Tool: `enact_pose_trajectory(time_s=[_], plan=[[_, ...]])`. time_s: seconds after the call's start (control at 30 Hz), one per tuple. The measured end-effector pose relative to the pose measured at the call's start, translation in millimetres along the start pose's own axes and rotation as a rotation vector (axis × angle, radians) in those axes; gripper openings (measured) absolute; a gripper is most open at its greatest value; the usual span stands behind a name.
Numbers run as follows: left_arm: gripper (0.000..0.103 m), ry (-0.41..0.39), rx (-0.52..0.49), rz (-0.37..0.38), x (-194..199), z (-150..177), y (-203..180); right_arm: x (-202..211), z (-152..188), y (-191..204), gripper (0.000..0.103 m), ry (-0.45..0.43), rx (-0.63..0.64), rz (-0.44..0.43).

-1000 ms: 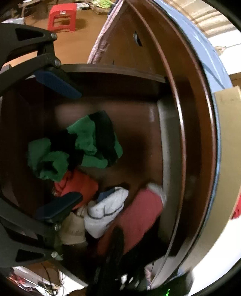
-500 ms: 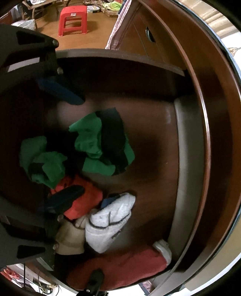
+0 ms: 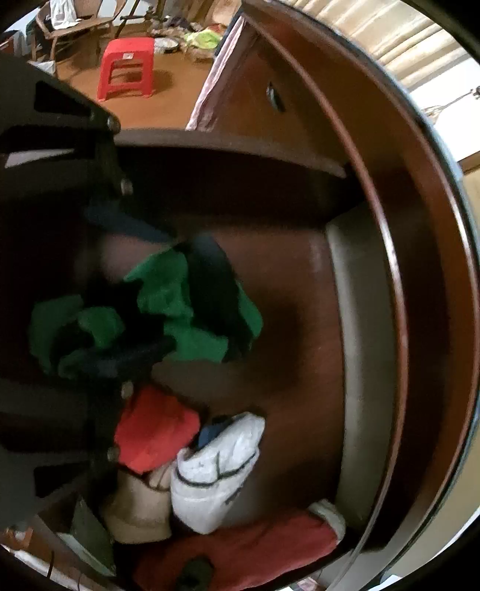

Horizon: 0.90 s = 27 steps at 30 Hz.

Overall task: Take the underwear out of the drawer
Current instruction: 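Grasp the green and black cloth with the left tool while the right tool holds the red cloth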

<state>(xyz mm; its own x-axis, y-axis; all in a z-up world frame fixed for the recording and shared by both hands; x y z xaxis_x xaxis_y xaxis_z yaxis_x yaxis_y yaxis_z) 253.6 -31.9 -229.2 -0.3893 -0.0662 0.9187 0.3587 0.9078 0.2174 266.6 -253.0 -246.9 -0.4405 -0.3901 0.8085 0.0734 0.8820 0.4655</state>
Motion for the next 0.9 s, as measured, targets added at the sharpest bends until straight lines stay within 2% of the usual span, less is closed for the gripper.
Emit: enact_pose_trajectory(time_s=[0.03, 0.07, 0.27, 0.47, 0.8, 0.9], plan=[[0.008, -0.004, 0.003, 0.038, -0.6, 0.1, -3.2, -0.9, 0.8, -0.4, 0.029, -0.002, -0.009, -0.003], [0.009, 0.005, 0.021, 0.083, -4.5, 1.5, -6.5, -1.7, 1.9, -1.0, 0.029, -0.005, -0.017, -0.004], [0.009, -0.043, 0.020, 0.092, 2.9, 2.1, -11.8, -3.7, 5.2, -9.9, 0.029, -0.015, -0.073, -0.006], [0.008, -0.096, 0.129, 0.244, 14.0, 3.2, -5.7, 12.1, 1.8, -12.9, 0.029, -0.060, -0.147, -0.089], [0.008, -0.168, 0.152, 0.289, 35.3, -1.8, 1.2, 31.4, -3.2, -9.9, 0.029, -0.107, -0.190, -0.157], [0.009, -0.132, 0.112, 0.277, 36.2, 0.8, -3.7, 35.4, -4.5, -9.2, 0.029, -0.117, -0.178, -0.146]])
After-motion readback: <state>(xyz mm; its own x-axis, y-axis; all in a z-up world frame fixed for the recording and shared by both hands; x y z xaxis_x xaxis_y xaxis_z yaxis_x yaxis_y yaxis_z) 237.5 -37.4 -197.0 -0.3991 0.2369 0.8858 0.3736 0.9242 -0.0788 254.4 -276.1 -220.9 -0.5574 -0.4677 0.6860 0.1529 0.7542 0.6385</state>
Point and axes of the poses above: each gripper's, at about its wrist camera, not at the fingertips, and x roughly against the way its jaws point, y to its left, z to its underside, the point moved 10 cm from there along -x, roughly the way its jaws point, and after that the axes turned 11 degrees about -x, right-handed, at the moved point
